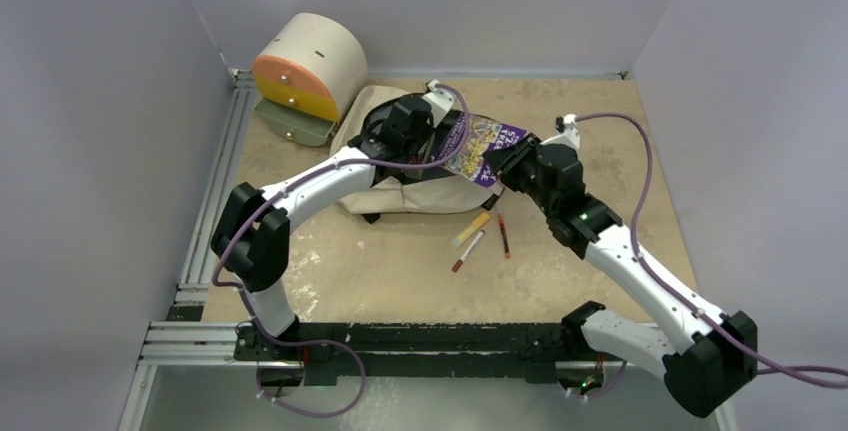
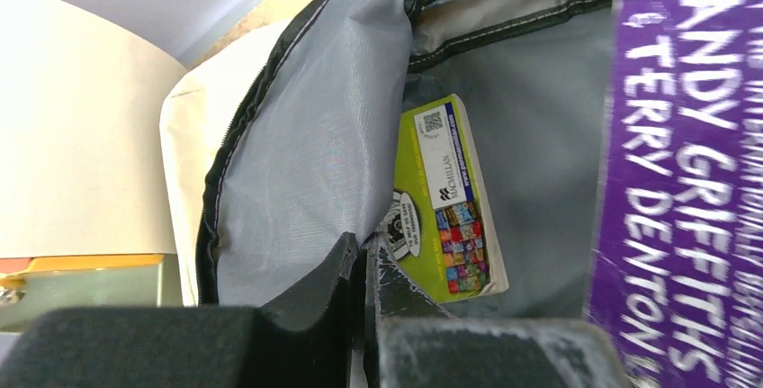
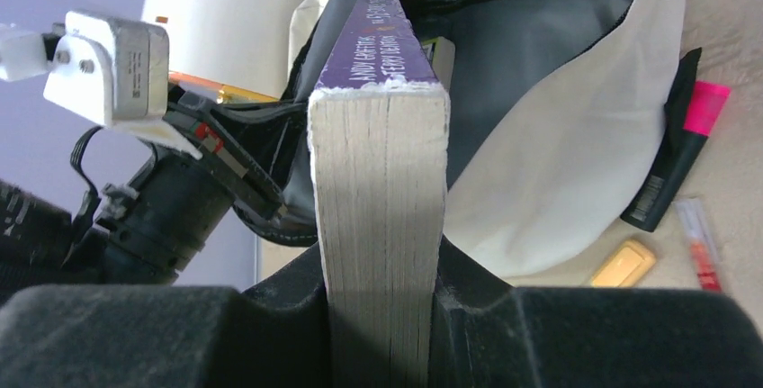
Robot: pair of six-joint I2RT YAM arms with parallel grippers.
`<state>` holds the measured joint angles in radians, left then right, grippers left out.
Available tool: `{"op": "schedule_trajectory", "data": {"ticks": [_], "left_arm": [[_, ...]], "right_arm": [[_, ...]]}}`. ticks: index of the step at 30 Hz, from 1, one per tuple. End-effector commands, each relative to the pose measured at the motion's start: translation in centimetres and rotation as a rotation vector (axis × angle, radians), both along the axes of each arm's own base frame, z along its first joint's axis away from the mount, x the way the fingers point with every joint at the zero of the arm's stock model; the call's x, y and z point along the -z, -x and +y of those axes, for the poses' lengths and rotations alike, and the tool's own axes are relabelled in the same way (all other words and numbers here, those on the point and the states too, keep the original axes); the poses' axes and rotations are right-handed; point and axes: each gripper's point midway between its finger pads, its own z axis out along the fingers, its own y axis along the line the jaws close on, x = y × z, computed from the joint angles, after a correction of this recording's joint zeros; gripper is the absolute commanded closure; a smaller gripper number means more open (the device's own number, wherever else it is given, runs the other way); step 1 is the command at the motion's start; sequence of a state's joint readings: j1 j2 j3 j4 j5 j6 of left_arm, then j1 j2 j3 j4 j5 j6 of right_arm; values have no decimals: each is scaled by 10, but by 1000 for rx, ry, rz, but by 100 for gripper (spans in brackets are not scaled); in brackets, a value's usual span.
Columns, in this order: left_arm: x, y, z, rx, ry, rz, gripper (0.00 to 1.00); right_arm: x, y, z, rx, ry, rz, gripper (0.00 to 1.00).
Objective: Pack the student bag
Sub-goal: Place the book in the student bag.
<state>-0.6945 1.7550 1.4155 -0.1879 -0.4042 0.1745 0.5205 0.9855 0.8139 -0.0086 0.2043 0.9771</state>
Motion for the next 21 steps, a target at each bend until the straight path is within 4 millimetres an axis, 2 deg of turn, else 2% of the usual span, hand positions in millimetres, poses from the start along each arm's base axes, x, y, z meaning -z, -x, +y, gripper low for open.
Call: {"op": "schedule_trajectory", "data": {"ticks": [1, 9, 12, 16, 21], "left_arm": [[-50, 0, -10, 15, 162, -129, 100], [-41, 1, -6, -3, 181, -121, 100], [-43, 0, -2, -19, 188, -124, 100], [-59, -4, 10, -52, 228, -178, 100], [-73, -7, 24, -69, 271, -200, 100]], "right_arm": [[-68, -30, 16, 2, -146, -163, 100], [-37, -62, 27, 18, -147, -93, 100], [-38, -70, 34, -15, -156, -96, 100], [-43, -77, 49, -84, -177, -98, 100], [-53, -77, 69, -182, -224, -104, 100]]}}
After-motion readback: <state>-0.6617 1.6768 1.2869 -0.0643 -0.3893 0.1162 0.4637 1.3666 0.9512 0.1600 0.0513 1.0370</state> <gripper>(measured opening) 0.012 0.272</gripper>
